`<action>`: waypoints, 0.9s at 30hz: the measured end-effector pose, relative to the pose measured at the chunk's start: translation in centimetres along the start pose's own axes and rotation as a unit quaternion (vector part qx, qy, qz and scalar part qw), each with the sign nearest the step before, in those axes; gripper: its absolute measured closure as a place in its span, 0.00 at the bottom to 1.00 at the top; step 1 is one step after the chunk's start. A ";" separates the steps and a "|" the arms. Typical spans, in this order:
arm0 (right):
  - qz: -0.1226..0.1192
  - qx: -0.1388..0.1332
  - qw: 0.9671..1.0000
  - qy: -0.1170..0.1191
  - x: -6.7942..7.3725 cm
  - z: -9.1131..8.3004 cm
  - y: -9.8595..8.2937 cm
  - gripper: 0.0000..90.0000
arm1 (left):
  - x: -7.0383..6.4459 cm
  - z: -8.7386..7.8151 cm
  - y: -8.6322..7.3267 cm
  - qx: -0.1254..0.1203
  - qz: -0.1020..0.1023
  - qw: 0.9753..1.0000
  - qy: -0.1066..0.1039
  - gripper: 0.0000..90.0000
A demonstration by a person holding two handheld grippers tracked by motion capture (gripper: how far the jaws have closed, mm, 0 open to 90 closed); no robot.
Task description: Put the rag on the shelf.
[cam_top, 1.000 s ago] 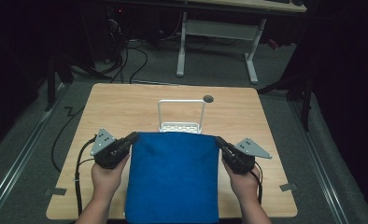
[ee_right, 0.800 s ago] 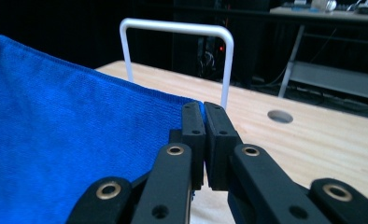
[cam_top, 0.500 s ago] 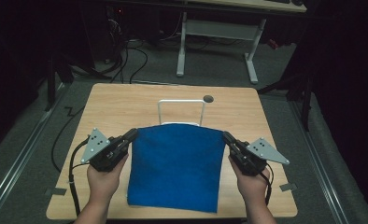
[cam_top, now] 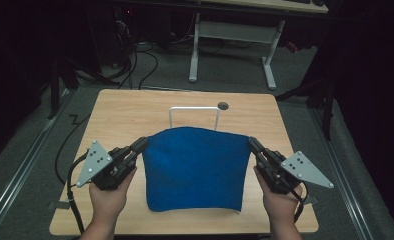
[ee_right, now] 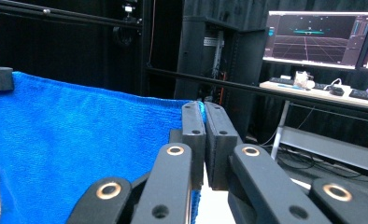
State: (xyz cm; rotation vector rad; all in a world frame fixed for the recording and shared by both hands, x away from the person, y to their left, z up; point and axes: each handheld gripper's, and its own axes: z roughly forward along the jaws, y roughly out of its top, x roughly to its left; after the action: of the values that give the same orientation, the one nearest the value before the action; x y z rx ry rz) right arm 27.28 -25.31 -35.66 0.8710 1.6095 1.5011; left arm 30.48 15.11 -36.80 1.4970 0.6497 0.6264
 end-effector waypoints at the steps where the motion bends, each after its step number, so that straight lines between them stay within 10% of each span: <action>1: 0.001 0.001 1.000 0.000 0.0 0.1 0.0 0.98 | 0.1 0.1 0.0 -0.001 -0.001 1.000 0.000 0.98; 27: 0.014 0.005 1.000 -0.012 -3.9 6.2 2.9 0.98 | 4.1 6.3 5.1 0.001 0.045 0.998 0.039 0.99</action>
State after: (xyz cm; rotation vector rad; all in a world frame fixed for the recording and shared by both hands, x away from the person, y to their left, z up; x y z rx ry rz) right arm 34.59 -25.53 -32.67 0.9163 1.5942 1.4977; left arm 37.95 13.72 -31.87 1.5172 0.6448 0.7560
